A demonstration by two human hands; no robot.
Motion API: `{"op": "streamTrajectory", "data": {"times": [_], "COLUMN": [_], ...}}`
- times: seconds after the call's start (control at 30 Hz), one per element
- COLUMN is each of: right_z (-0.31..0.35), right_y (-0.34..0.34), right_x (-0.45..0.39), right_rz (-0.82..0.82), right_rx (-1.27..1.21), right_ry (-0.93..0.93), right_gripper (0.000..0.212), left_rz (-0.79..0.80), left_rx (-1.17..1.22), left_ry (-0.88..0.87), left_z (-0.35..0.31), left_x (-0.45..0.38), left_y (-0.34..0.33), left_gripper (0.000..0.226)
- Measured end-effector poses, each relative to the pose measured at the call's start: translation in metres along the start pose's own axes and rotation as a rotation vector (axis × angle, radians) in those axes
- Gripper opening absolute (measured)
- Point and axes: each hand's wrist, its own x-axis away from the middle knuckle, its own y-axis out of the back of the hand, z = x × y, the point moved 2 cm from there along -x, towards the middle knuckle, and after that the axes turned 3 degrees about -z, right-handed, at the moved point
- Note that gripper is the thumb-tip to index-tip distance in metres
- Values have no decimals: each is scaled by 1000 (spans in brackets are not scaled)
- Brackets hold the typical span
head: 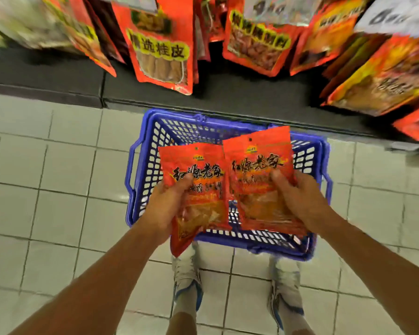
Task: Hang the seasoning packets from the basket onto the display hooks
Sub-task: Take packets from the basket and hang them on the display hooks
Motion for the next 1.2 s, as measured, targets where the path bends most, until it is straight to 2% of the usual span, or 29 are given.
{"op": "streamTrajectory", "data": {"times": [0.13, 0.23, 0.3, 0.33, 0.4, 0.5, 0.63, 0.73, 0.8, 0.97, 1.1, 1.2], "right_z": [66, 133, 184, 209, 259, 330, 402, 442, 466, 512, 535, 550], "right_y": [59, 119, 164, 185, 231, 297, 375, 423, 452, 507, 548, 582], "right_x": [59, 113, 155, 175, 221, 287, 362, 414, 443, 501, 526, 534], "right_rz": [13, -51, -103, -121, -163, -251, -322, -399, -472, -630, -679, -716], "right_rx": [-104, -182, -213, -212, -164, -95, -141, -209, -312, -521, -574, -584], "right_ry": [54, 181, 285, 338, 455, 554, 676, 763, 808, 931, 980, 1036], "right_gripper": [36, 29, 21, 15, 7, 32, 18, 14, 10, 18, 5, 5], "left_rz": [8, 43, 56, 64, 80, 84, 106, 240, 319, 509, 559, 588], "left_rx": [-5, 13, 1, -10, 13, -40, -130, -106, -70, -27, 52, 33], "left_ry": [-136, -202, -260, -305, -391, -588, -838, -932, -1007, -1104, -1152, -1161], "left_z": [-42, -81, -112, -129, -161, -212, -281, -328, -356, -405, -425, -438], "left_x": [88, 165, 223, 253, 314, 398, 496, 556, 595, 677, 725, 747], "left_y": [-26, -50, -68, -77, -97, -121, -147, -168, -185, -236, -275, -302], "left_gripper": [36, 12, 30, 28, 3, 31, 43, 52, 46, 40, 9, 9]}}
